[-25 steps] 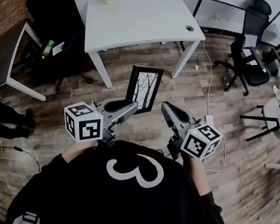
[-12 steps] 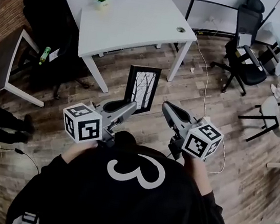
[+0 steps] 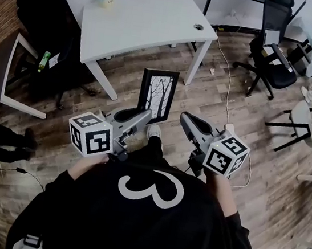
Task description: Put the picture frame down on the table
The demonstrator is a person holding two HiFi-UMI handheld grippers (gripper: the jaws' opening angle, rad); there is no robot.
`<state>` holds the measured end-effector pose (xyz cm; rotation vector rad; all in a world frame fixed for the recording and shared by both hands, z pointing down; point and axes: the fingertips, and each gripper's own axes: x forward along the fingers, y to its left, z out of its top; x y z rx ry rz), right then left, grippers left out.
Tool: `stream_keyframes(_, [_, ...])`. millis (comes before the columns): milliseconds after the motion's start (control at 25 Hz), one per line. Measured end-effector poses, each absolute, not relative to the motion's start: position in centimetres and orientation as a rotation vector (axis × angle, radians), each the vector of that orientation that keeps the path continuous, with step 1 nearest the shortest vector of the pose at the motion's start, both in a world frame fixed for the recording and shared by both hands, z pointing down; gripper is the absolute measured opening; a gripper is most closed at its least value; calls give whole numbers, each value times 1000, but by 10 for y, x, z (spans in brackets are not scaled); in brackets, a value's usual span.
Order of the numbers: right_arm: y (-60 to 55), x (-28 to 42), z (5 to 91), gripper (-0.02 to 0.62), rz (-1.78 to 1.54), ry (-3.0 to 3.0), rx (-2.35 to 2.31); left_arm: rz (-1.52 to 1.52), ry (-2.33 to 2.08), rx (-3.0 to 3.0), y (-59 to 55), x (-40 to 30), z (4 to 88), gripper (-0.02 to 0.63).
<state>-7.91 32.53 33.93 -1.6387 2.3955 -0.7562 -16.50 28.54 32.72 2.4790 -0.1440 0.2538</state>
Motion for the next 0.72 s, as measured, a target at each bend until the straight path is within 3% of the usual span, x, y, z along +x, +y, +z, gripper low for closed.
stream_keyframes(720, [215, -5, 382, 25, -943, 2278, -1656, 366, -143, 2380, 171, -91, 364, 66])
